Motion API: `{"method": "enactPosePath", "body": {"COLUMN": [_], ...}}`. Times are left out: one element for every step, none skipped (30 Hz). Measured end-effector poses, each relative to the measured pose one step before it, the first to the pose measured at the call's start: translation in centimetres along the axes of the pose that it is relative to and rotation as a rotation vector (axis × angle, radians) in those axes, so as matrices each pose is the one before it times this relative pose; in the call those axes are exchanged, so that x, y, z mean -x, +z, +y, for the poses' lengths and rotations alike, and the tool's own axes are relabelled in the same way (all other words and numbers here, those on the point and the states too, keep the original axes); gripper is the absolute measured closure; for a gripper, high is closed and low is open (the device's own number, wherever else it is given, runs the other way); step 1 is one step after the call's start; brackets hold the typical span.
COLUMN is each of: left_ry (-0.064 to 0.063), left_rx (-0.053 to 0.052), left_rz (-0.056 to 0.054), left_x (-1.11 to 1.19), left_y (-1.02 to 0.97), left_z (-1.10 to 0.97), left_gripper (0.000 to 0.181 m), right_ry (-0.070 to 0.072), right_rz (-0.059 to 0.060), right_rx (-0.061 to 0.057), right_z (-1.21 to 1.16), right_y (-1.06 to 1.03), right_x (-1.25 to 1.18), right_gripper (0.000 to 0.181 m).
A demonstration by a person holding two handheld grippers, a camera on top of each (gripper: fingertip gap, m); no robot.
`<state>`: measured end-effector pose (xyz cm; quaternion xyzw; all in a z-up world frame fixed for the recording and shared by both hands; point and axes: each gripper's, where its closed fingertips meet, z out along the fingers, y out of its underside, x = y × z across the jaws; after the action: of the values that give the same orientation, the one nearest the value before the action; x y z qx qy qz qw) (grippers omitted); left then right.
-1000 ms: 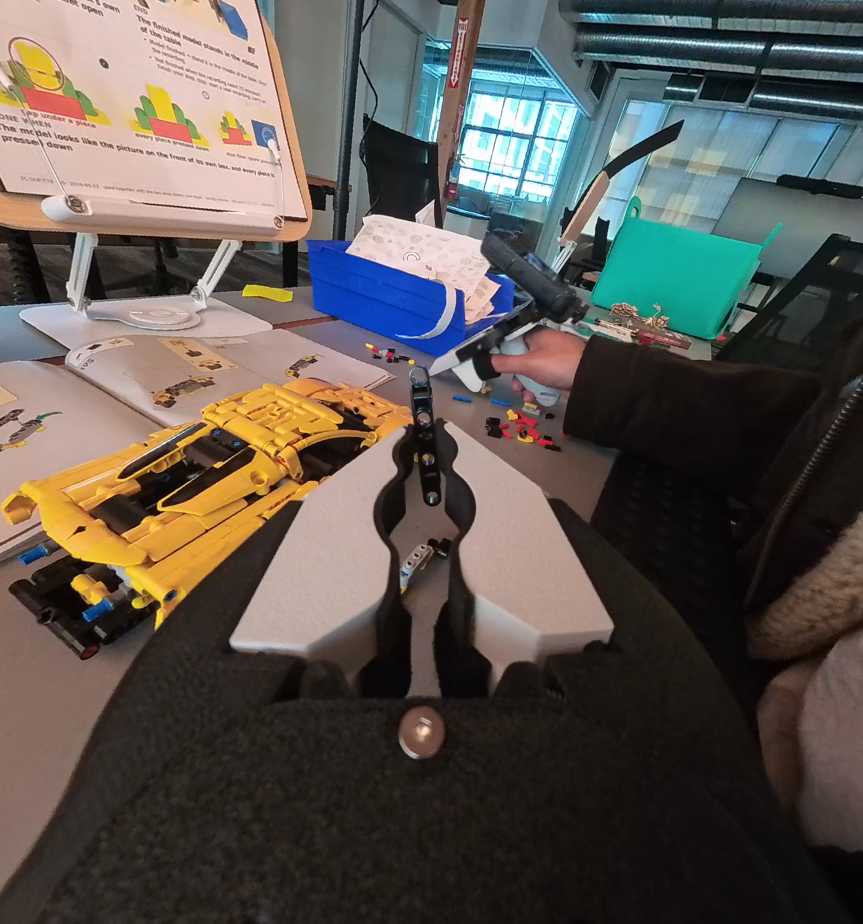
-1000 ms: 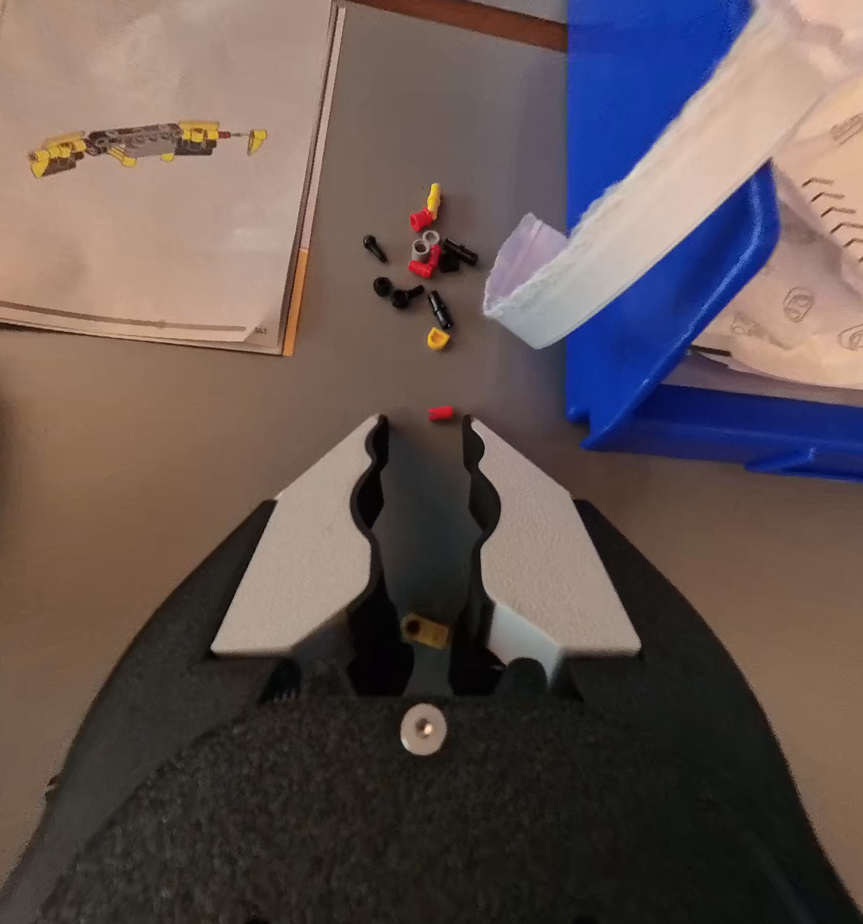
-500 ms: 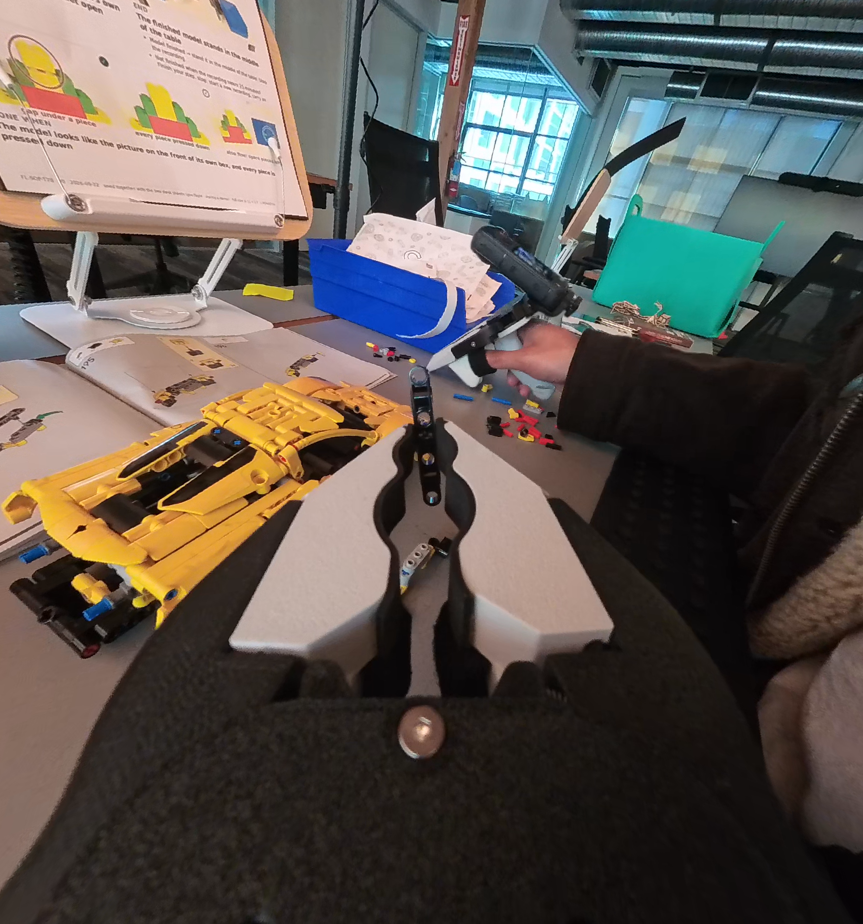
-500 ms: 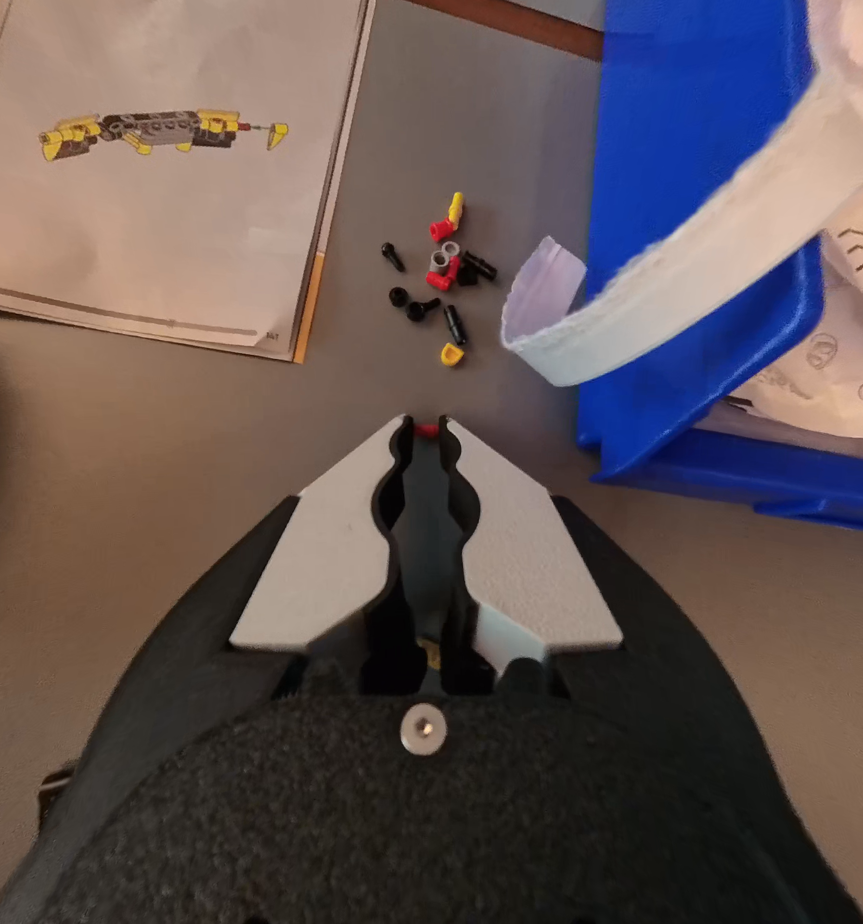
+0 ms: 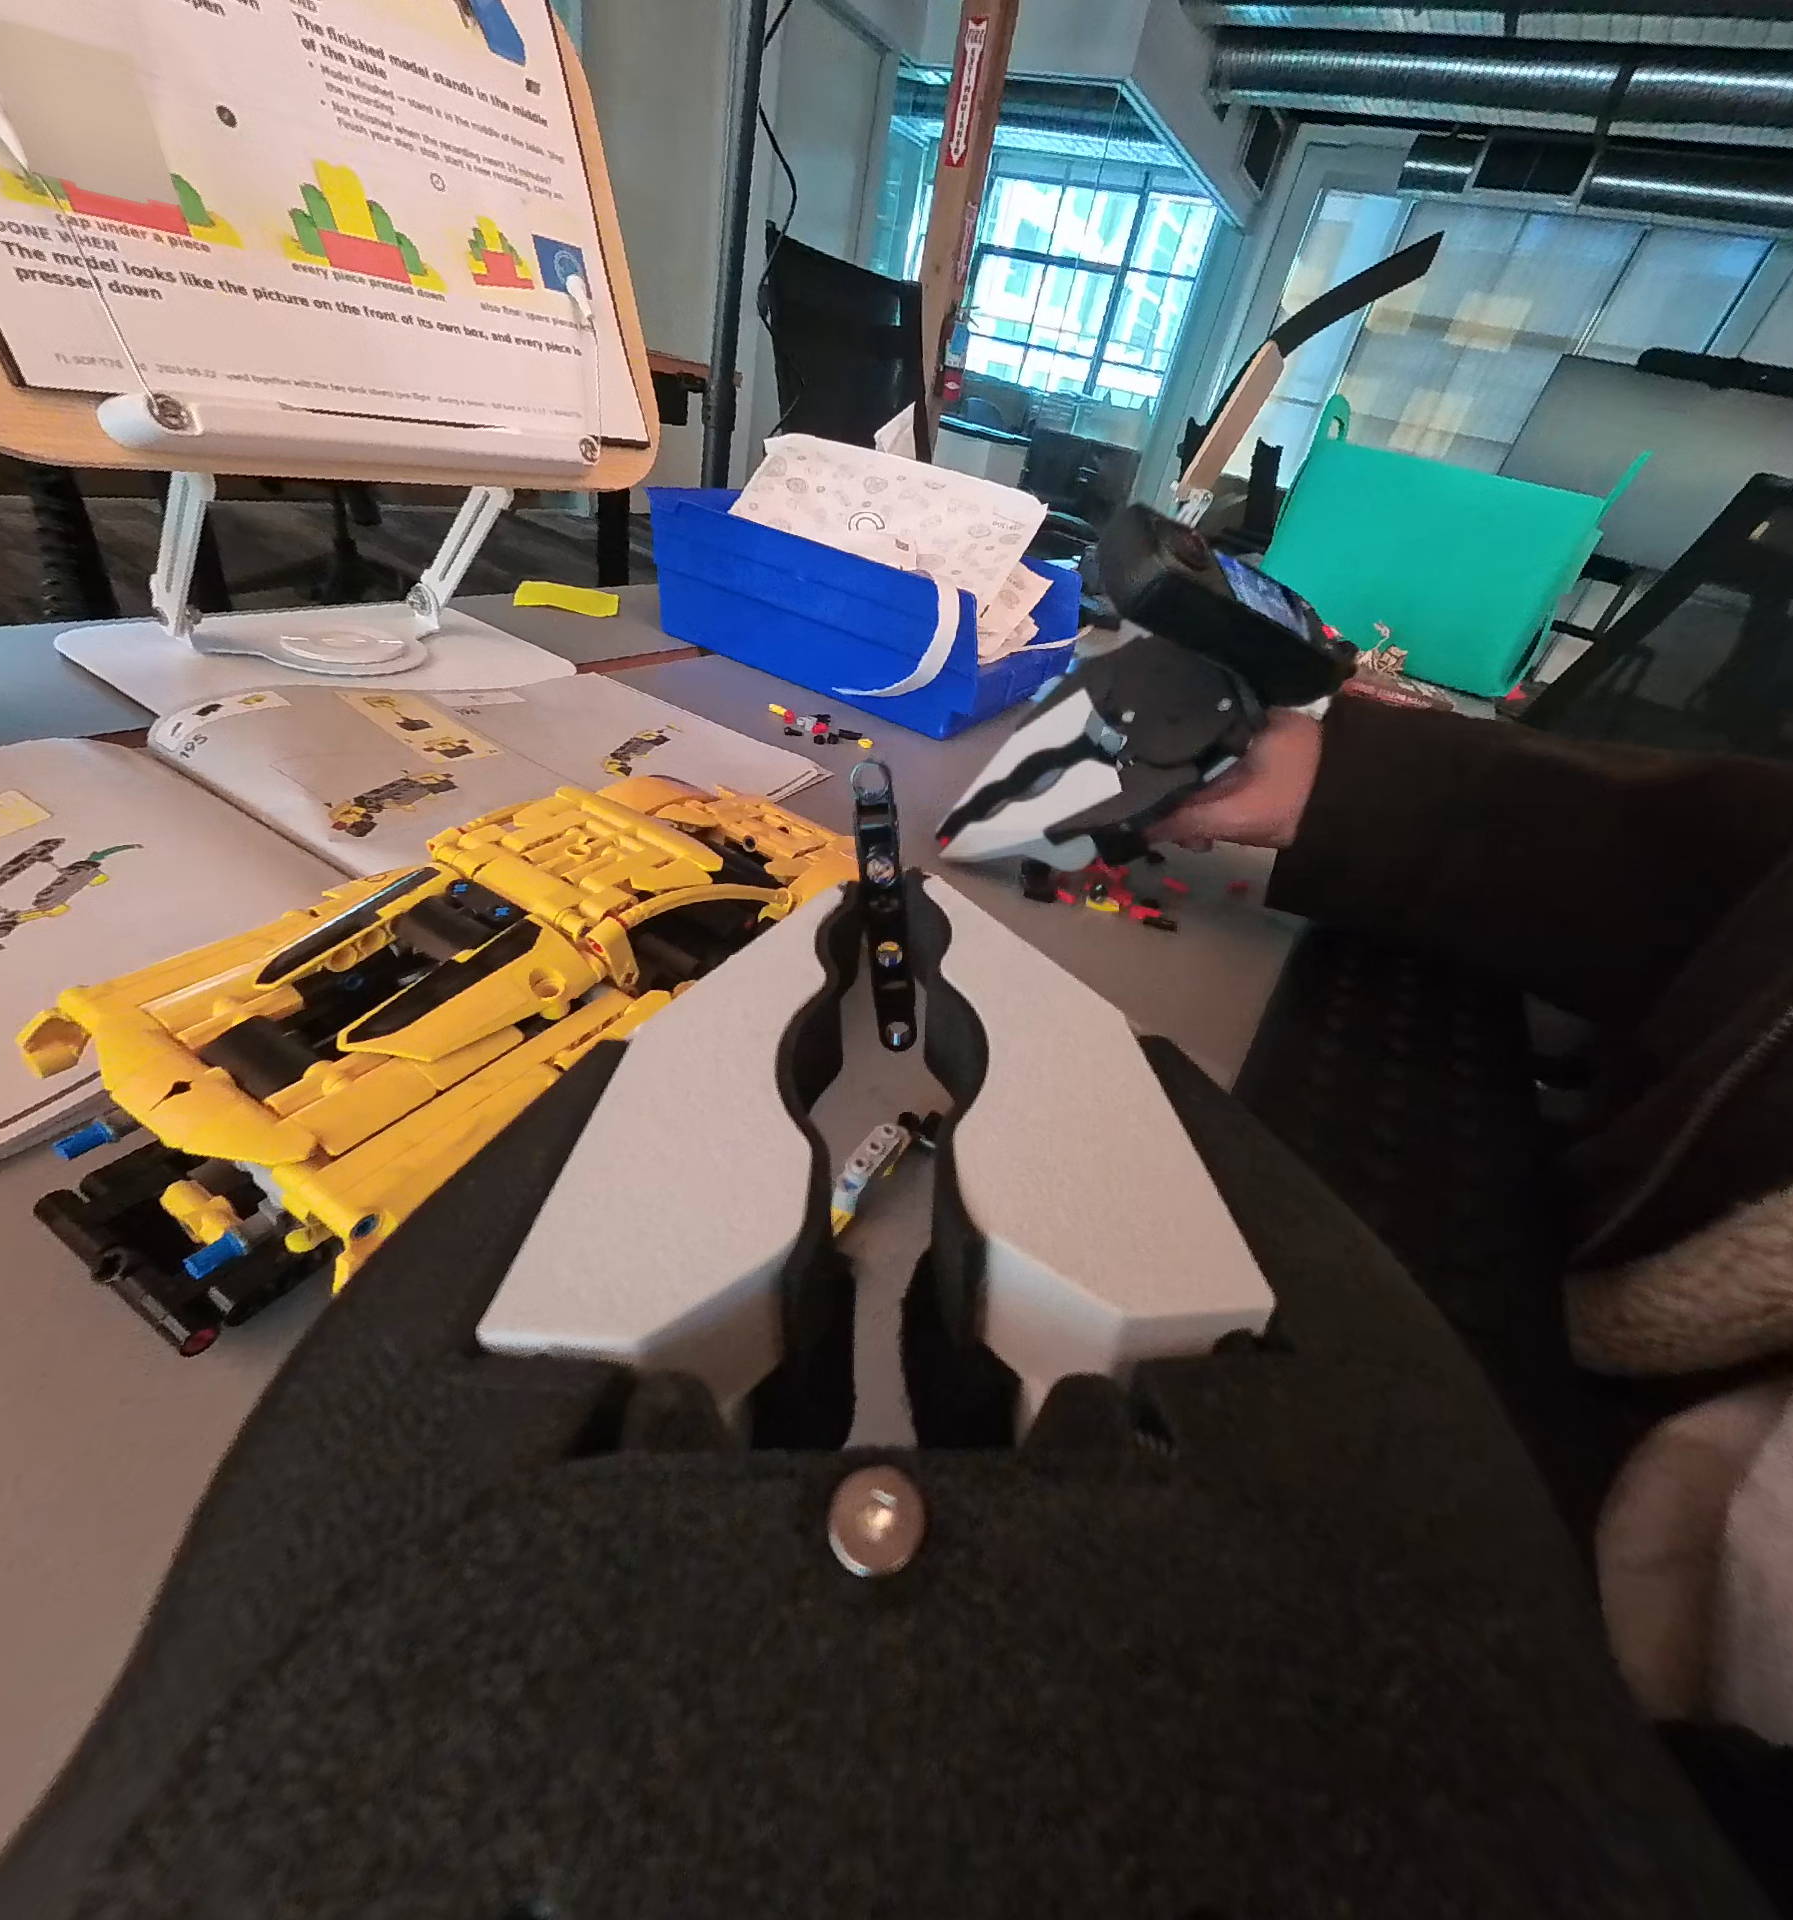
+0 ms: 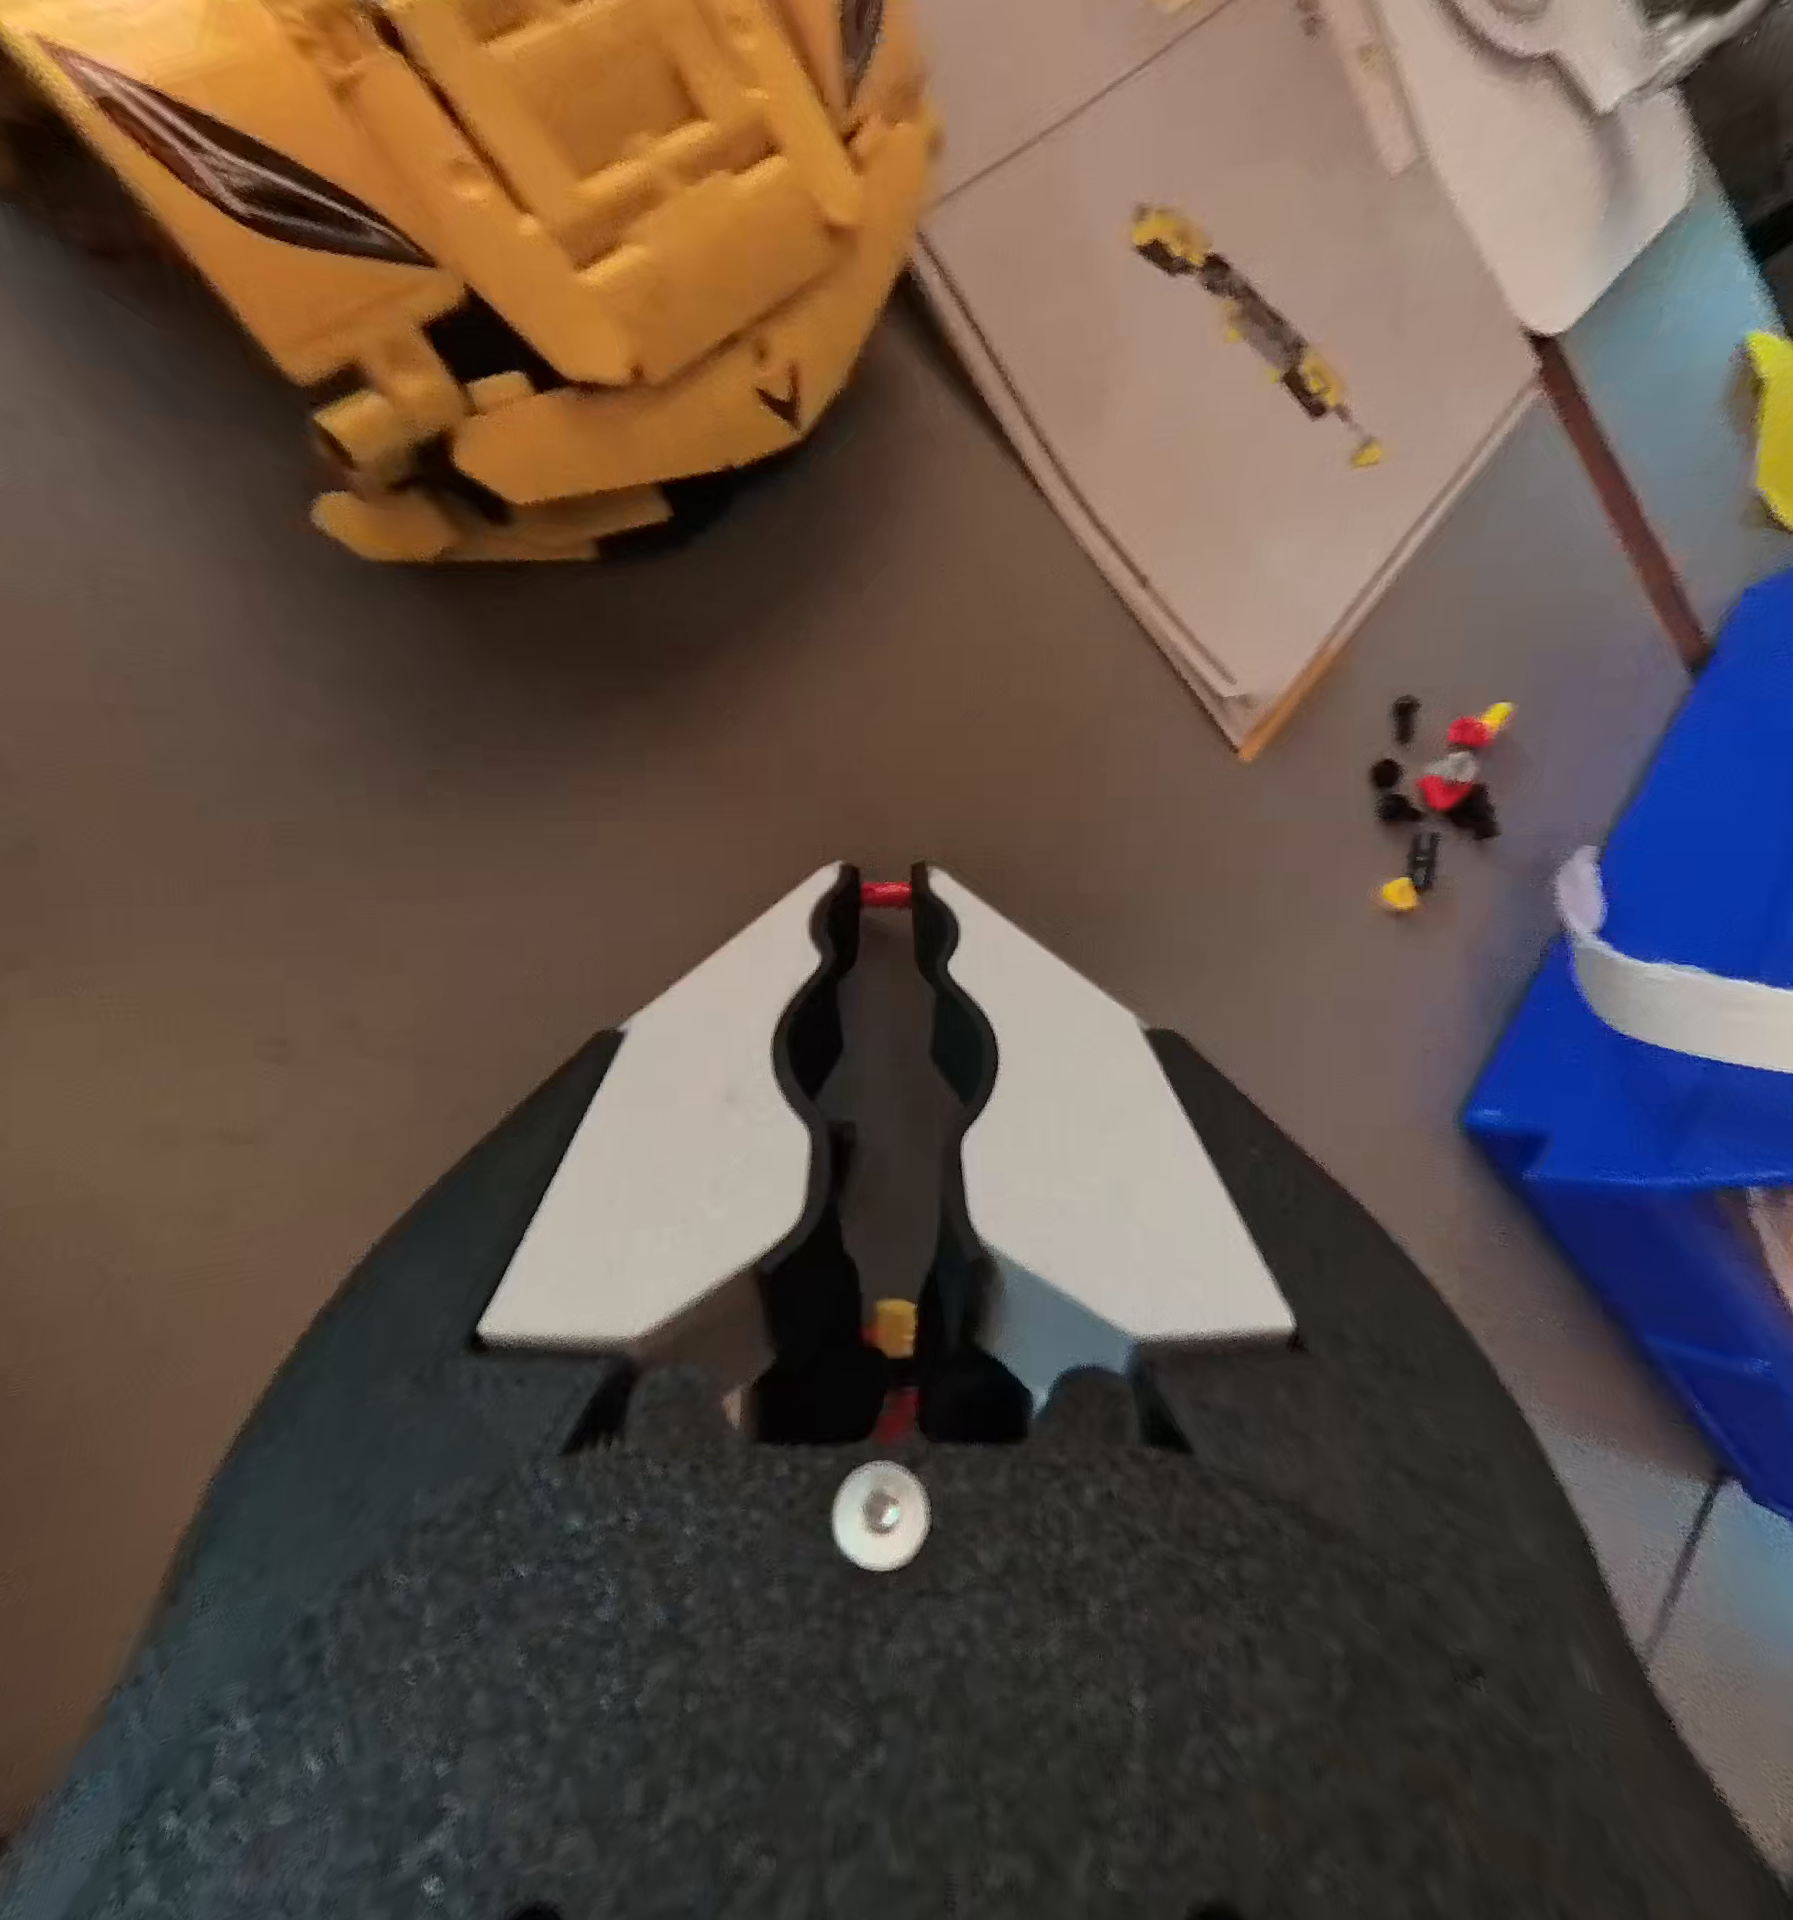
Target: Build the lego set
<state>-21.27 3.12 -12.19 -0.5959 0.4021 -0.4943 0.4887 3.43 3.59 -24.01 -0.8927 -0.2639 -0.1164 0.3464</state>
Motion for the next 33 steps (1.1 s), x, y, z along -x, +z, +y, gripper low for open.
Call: {"method": "enactPosePath", "body": {"left_ry": [0.0042,0.0044,0.0036,0.0024,0.0013,0.0001,-0.0007,-0.0011,-0.0013,-0.0008,-0.0003,-0.0005,-0.0006,-0.0002,0.0002,0.0002,0.0002,0.0005,0.0008,0.0007,0.0003,-0.0002,-0.0011,-0.0034,-0.0056,-0.0055,-0.0040,-0.0029,-0.0022,-0.0002,0.0026,0.0049,0.0053], "left_rx": [0.0026,0.0018,0.0019,0.0021,0.0012,0.0004,-0.0002,-0.0008,-0.0004,-0.0002,-0.0004,-0.0001,0.0000,0.0002,0.0011,0.0018,0.0009,-0.0004,-0.0010,-0.0016,-0.0014,-0.0009,-0.0013,-0.0017,-0.0021,-0.0039,-0.0065,-0.0071,-0.0060,-0.0050,-0.0030,-0.0008,0.0002], "left_rz": [-0.0024,-0.0023,-0.0016,-0.0007,0.0000,0.0006,0.0005,0.0002,0.0000,-0.0003,-0.0006,-0.0005,-0.0005,-0.0013,-0.0018,-0.0016,-0.0015,-0.0012,-0.0008,-0.0002,0.0008,0.0013,0.0019,0.0035,0.0049,0.0054,0.0062,0.0069,0.0057,0.0027,0.0003,-0.0013,-0.0017], "left_x": [0.008,-0.002,-0.006,-0.008,-0.016,-0.019,-0.001,0.003,0.011,0.012,0.008,0.014,0.015,0.028,0.045,0.041,0.031,0.021,0.025,0.009,0.001,-0.003,-0.005,-0.014,-0.013,-0.018,-0.060,-0.070,-0.046,0.013,0.058,0.067,0.060], "left_y": [0.011,0.005,0.007,0.009,0.017,0.005,-0.006,-0.002,-0.003,-0.006,-0.007,0.003,-0.008,0.001,0.006,0.011,0.006,0.002,0.009,0.001,0.012,0.020,0.015,0.024,0.013,0.005,-0.006,-0.003,0.021,0.044,0.080,0.101,0.100], "left_z": [0.047,0.027,0.036,0.034,0.021,0.007,-0.005,-0.003,-0.009,0.006,-0.005,0.006,-0.002,0.010,0.022,0.032,0.021,-0.005,-0.026,-0.022,-0.021,-0.017,-0.023,-0.025,-0.028,-0.062,-0.121,-0.118,-0.115,-0.111,-0.082,-0.056,-0.017], "left_gripper": [0.174,0.174,0.174,0.174,0.174,0.174,0.174,0.174,0.174,0.174,0.174,0.174,0.174,0.174,0.174,0.174,0.174,0.174,0.174,0.174,0.174,0.174,0.174,0.174,0.174,0.174,0.174,0.174,0.174,0.174,0.174,0.174,0.174], "right_ry": [0.0187,0.0290,0.0304,0.0291,0.0230,0.0227,0.0222,0.0207,0.0157,0.0036,-0.0152,-0.0352,-0.0588,-0.0607,-0.0470,-0.0525,-0.0427,-0.0372,-0.0156,-0.0163,-0.0221,-0.0183,-0.0295,-0.0366,-0.0362,-0.0273,-0.0234,-0.0245,-0.0320,-0.0314,-0.0329,-0.0310,-0.0239], "right_rz": [-0.0234,-0.0307,-0.0379,-0.0280,-0.0293,-0.0252,-0.0297,-0.0518,-0.0589,-0.0670,-0.0622,-0.0492,-0.0450,-0.0251,-0.0219,-0.0321,-0.0272,-0.0570,-0.0467,-0.0524,-0.0512,-0.0237,-0.0008,0.0043,-0.0037,-0.0111,-0.0173,-0.0136,-0.0187,-0.0095,0.0066,0.0063,-0.0037], "right_rx": [-0.0051,-0.0049,-0.0017,-0.0099,-0.0081,-0.0088,-0.0091,-0.0055,-0.0120,-0.0167,-0.0174,-0.0136,-0.0090,0.0121,0.0425,0.0527,0.0268,-0.0013,0.0009,0.0056,-0.0001,0.0033,0.0049,-0.0027,0.0032,0.0097,0.0040,-0.0028,-0.0206,-0.0278,-0.0153,-0.0026,-0.0034], "right_z": [-0.179,-0.130,-0.030,-0.107,-0.027,0.002,-0.031,-0.056,-0.166,-0.221,-0.252,-0.190,-0.061,0.280,0.653,0.686,0.314,-0.047,-0.253,-0.207,-0.212,-0.177,-0.094,-0.083,0.092,0.229,0.194,0.129,-0.082,-0.070,0.135,0.287,0.236], "right_y": [-0.045,-0.029,0.019,-0.044,-0.028,-0.036,-0.051,-0.106,-0.189,-0.246,-0.269,-0.264,-0.218,-0.200,-0.152,-0.107,-0.107,-0.191,-0.179,-0.186,-0.174,-0.070,-0.054,-0.054,0.038,0.149,0.193,0.195,0.140,0.029,-0.028,-0.007,0.051], "right_x": [0.567,0.575,0.594,0.361,0.322,0.205,0.190,0.440,0.433,0.491,0.380,0.172,0.130,-0.102,-0.052,0.137,0.090,0.513,0.198,0.115,0.030,-0.320,-0.540,-0.509,-0.340,-0.223,-0.118,-0.159,-0.047,-0.111,-0.269,-0.260,-0.099], "right_gripper": [0.173,0.173,0.173,0.173,0.172,0.172,0.163,0.156,0.157,0.157,0.157,0.157,0.157,0.157,0.155,0.153,0.151,0.143,0.142,0.142,0.141,0.141,0.142,0.147,0.155,0.157,0.158,0.158,0.160,0.164,0.168,0.173,0.175]}}
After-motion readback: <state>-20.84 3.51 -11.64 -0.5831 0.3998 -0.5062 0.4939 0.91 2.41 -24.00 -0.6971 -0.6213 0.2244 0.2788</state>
